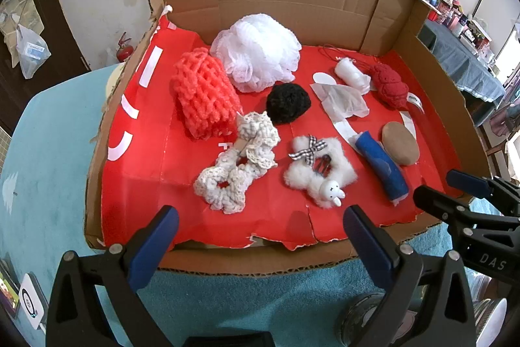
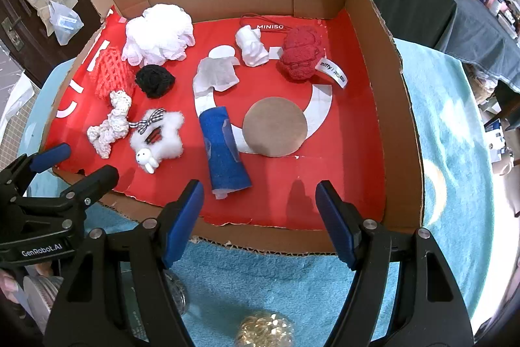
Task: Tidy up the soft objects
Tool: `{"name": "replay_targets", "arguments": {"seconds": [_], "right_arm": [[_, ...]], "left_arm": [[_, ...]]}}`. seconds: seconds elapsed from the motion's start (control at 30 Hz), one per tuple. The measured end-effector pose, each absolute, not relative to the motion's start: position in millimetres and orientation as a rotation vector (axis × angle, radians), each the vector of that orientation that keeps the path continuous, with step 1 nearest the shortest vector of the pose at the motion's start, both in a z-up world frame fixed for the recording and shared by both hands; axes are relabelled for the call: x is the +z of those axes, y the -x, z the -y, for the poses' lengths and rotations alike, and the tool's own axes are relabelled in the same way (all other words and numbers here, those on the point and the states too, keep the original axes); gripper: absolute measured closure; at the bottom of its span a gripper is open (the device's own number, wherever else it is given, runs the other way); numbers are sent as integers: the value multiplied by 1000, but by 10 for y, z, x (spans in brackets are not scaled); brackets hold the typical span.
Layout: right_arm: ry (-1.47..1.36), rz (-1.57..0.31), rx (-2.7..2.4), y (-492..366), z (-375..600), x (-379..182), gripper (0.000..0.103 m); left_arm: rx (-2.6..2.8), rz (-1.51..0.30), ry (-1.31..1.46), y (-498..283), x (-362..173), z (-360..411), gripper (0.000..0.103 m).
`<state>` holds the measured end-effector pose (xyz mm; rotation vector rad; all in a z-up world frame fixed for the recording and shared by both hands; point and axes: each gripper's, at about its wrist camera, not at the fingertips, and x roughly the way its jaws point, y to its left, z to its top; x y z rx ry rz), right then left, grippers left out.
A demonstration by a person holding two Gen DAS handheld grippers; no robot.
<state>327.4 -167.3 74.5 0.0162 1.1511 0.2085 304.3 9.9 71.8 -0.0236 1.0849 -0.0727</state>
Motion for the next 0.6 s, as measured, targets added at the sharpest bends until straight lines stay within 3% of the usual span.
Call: {"name": "replay_targets", "arguments": {"seconds": [0.6], "right_arm": [[-22,-1151,213,-3274,1677,742,32]], "left_arm": [[-73,-1086,27,-3039,712,-104,0]]}}
